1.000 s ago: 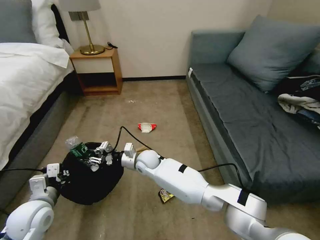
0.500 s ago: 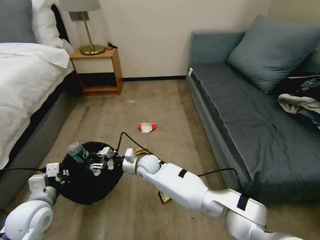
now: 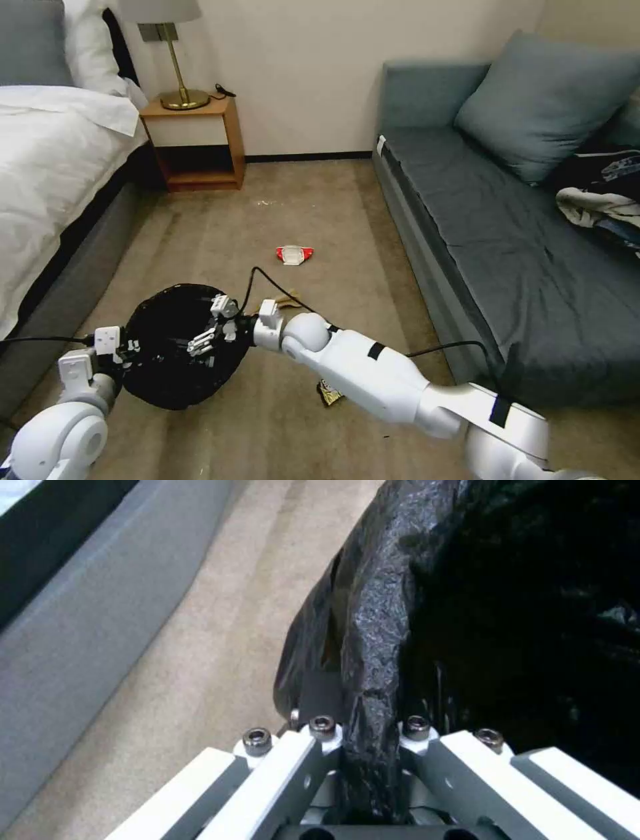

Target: Pick up the trash bin, then pick up the garbage on the floor and place it into the trash bin.

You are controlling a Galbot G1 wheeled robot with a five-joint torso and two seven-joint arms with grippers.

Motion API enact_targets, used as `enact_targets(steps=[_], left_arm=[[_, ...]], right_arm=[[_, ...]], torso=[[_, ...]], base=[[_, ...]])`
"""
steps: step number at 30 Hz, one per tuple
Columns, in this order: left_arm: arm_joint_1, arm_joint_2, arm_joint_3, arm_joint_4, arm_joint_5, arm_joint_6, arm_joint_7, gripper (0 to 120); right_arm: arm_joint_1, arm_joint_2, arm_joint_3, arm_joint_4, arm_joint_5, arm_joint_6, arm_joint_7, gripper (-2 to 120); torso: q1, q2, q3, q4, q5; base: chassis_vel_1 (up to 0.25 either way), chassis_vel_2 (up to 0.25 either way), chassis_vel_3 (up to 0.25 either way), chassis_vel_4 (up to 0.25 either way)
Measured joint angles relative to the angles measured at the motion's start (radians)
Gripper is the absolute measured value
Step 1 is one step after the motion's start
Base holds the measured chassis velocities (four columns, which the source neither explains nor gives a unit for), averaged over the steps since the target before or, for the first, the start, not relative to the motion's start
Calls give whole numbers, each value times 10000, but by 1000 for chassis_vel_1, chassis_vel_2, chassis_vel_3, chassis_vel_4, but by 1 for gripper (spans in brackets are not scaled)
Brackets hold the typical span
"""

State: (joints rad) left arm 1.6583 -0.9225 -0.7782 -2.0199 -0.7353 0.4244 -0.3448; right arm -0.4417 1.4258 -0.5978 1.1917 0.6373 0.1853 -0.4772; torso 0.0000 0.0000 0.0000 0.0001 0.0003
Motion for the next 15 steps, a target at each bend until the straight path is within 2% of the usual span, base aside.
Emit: enact_targets(steps=[3,4,5,6,9,10,13,15], left_arm=[[-12,52,-40,52,-57,-7,-11,3],[20,88,-67,57,-89,-27,-9,3],[20,88,-67,57,-89,-27,-9,3],[45,92,-85,56,-98,-39,-9,3],[50,79,-98,48,-97,-51,-9,3],[50,79,-98,48,-97,-51,-9,3],[1,36,-82,49,-89,-52,-8,3],[-9,22,-72,50,-87,-52,-4,3]], right_arm=[[299,-444,232,233,62,29,-10,100],[623,-862,491,331,90,56,-130,100],[623,-862,491,331,90,56,-130,100],[920,-1333,776,354,-76,74,-359,100],[1263,-2303,1256,395,-1508,76,-1151,100],[1263,-2303,1256,395,-1508,76,-1151,100],[1242,-3129,1776,378,-3340,84,-2493,100],[1178,-3287,1843,345,-3700,123,-2775,100]], torso=[[0,0,0,-2,0],[0,0,0,-3,1],[0,0,0,-3,1],[0,0,0,-1,1],[0,0,1,-1,2],[0,0,1,-1,2],[0,0,0,-4,1],[0,0,-1,-3,1]], base=[[0,0,0,0],[0,0,0,0],[0,0,0,0],[0,0,0,0],[0,0,0,0],[0,0,0,0],[0,0,0,0],[0,0,0,0]])
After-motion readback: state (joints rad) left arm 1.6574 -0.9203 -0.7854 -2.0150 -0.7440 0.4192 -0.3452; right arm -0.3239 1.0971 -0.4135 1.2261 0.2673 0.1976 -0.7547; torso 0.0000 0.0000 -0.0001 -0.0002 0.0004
